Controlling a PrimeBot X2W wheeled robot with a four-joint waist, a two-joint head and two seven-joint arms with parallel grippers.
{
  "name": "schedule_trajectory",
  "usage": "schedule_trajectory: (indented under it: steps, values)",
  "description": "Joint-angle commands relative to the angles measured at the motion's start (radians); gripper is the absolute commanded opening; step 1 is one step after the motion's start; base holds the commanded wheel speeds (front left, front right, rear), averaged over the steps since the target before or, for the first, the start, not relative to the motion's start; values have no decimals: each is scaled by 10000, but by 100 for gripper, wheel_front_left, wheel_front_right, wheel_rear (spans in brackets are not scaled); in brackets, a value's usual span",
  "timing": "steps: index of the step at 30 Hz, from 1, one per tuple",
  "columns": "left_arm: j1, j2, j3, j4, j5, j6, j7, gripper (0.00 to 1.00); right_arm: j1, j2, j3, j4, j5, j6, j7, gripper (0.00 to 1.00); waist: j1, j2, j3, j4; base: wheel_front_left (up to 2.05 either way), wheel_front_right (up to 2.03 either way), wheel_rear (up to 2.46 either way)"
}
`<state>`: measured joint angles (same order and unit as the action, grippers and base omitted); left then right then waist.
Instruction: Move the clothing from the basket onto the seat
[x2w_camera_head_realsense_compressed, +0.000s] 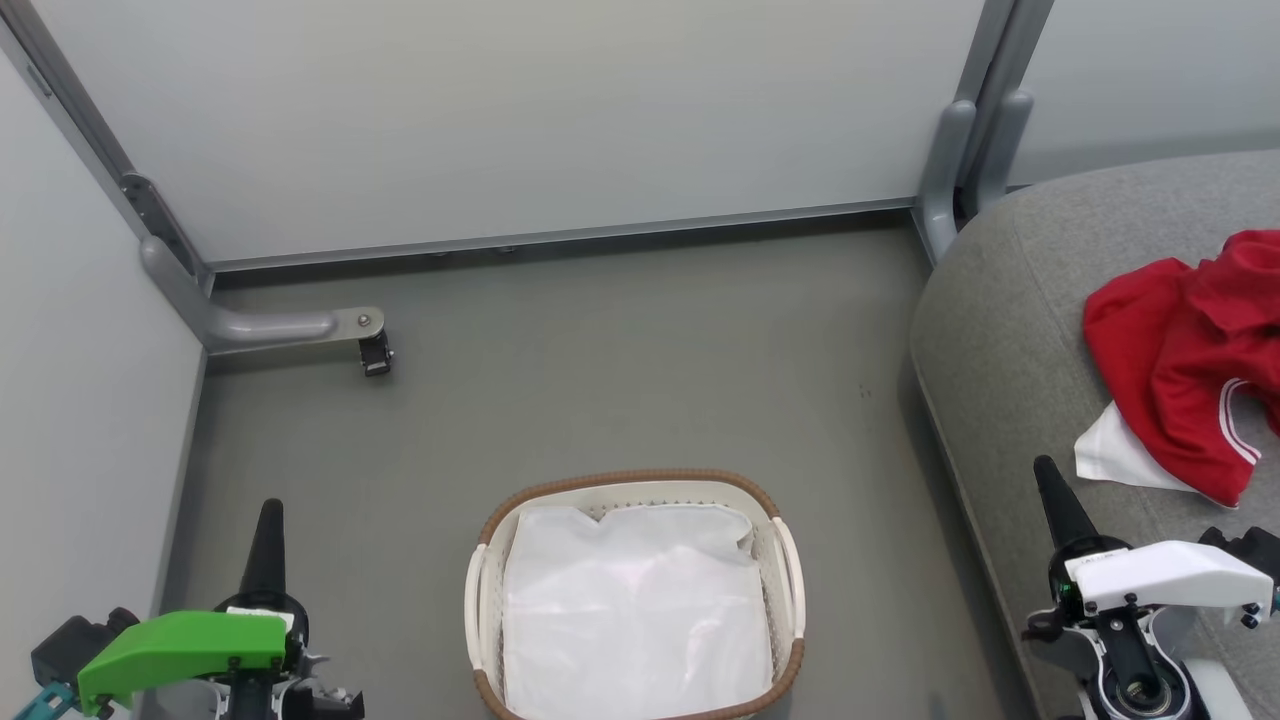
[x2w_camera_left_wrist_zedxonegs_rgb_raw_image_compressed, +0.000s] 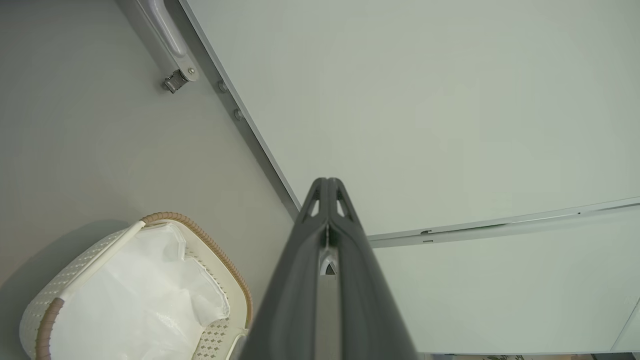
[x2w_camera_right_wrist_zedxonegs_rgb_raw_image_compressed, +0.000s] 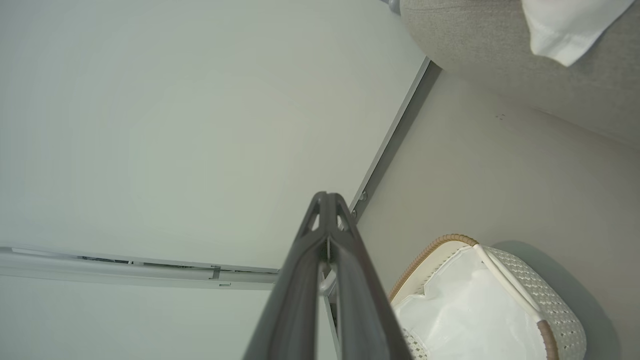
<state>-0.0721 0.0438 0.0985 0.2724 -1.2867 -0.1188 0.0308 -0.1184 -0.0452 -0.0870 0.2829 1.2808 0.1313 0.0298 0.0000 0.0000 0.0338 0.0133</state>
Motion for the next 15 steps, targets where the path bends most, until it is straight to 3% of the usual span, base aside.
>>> schedule_trajectory:
  steps: [1, 15]
  values:
    - [-220, 78, 54, -80, -241, -59, 50, 0, 20, -56, -48, -128, 238, -6, 69, 0, 0, 0, -10, -5, 0, 0, 0]
    - [-309, 85, 104, -164, -1408, -87, 365, 0, 69, -65, -147, -236, 1419, -7, 383, 0, 0, 0, -111, -48, 0, 0, 0]
